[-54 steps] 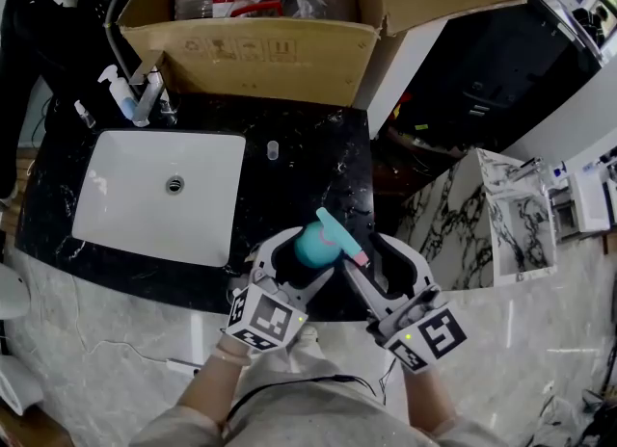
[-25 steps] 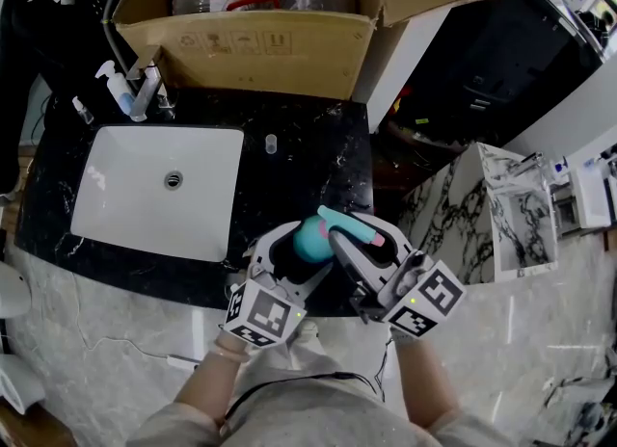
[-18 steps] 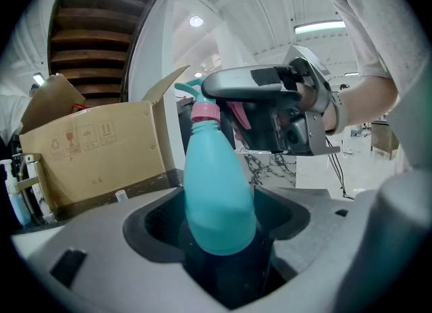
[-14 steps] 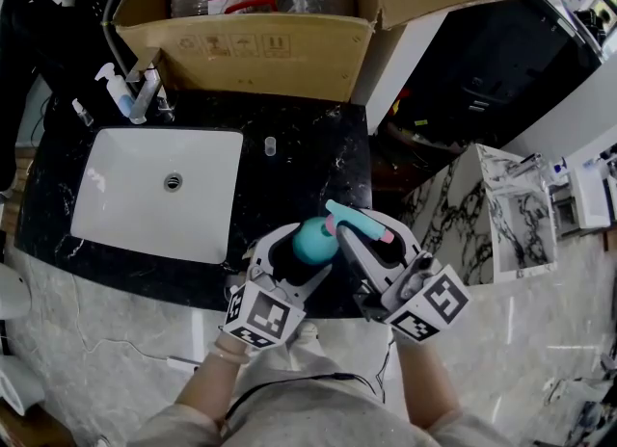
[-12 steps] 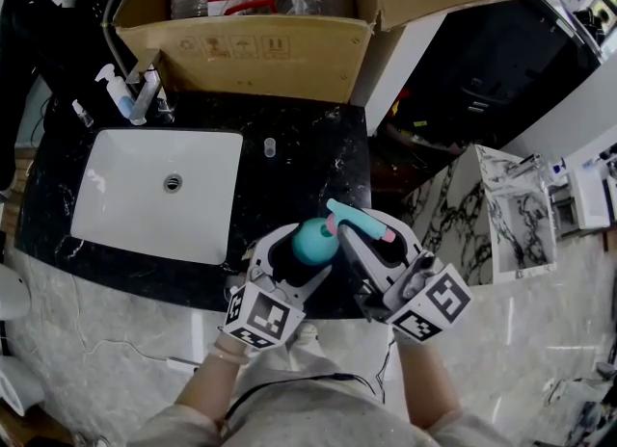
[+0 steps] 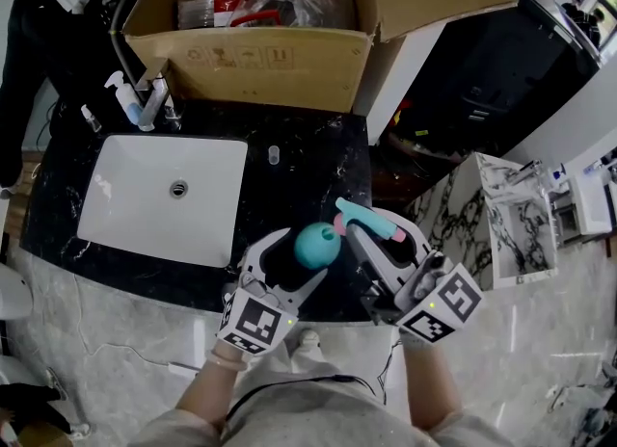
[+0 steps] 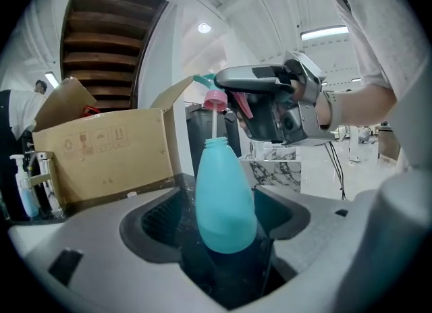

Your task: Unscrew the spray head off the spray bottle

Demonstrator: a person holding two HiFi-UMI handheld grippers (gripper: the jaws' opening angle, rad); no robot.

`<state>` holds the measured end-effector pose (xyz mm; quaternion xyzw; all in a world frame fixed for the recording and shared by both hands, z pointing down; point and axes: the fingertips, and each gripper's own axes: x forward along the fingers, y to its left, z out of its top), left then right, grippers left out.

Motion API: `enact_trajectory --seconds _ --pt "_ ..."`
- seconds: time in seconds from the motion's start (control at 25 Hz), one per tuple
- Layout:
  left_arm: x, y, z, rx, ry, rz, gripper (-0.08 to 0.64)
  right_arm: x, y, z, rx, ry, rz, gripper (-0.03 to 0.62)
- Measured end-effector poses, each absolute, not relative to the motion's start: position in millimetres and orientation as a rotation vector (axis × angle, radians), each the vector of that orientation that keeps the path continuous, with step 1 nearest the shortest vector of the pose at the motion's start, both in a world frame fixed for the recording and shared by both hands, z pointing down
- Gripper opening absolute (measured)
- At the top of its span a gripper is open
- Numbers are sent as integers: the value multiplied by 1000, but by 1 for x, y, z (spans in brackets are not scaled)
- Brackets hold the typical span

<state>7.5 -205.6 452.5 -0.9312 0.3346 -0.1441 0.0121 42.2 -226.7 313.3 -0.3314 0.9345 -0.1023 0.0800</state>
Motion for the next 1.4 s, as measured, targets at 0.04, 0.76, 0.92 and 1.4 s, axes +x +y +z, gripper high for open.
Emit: enact_trajectory --seconds 0.04,0.76,0.92,1.4 --pt "6 -205 451 -2900 1051 -446 330 43 -227 311 -991 2794 -302 95" --pt "-29 -194 425 -2846 1247 -372 330 52 -217 276 -981 2784 -194 95" --pt "-36 -191 418 -2827 1278 -362 330 54 -214 268 -978 2779 -174 95" --pt "-61 -183 399 -2725 1448 -299 48 61 -206 250 -960 2752 -122 95"
